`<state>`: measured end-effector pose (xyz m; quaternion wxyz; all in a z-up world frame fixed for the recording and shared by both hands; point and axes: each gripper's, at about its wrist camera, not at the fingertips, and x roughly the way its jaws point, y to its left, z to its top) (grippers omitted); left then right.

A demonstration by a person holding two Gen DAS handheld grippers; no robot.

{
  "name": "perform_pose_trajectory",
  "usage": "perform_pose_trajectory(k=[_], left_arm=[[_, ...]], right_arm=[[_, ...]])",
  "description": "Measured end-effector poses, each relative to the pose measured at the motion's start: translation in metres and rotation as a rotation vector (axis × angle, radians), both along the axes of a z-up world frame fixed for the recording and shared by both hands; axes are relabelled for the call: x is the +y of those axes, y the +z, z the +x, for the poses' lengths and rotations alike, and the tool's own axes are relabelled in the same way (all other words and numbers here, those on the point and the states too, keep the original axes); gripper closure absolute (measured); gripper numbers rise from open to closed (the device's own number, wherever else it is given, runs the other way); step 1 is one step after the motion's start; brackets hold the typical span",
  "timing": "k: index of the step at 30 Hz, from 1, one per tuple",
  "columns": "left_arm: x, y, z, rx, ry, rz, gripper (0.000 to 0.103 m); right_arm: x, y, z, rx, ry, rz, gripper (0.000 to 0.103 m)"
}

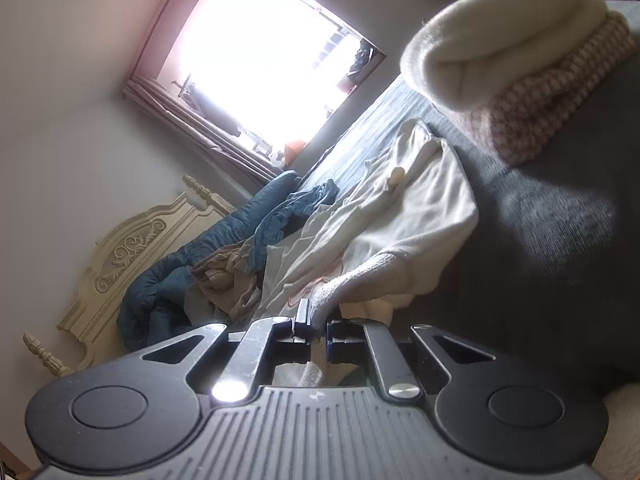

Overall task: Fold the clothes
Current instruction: 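Lift the held hem with both grippers and fold it over the sweatshirt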

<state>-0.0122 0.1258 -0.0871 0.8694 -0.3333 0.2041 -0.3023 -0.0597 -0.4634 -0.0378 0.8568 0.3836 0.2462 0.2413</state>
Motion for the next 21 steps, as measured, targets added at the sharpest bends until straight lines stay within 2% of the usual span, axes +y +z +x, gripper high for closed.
perform_pose_trajectory(k=[10,21], left_arm=[[0.011,0.031,0.053,-0.048,0.054,-0.037,0.093],[0.027,0.056,0.145,-0.057,0.142,-0.065,0.094]], right_arm=[[0.008,0.046,0.055,-0.081,-0.031,-0.017,0.096],[0.026,0.088,0.17,-0.124,-0.052,-0.035,0.096]])
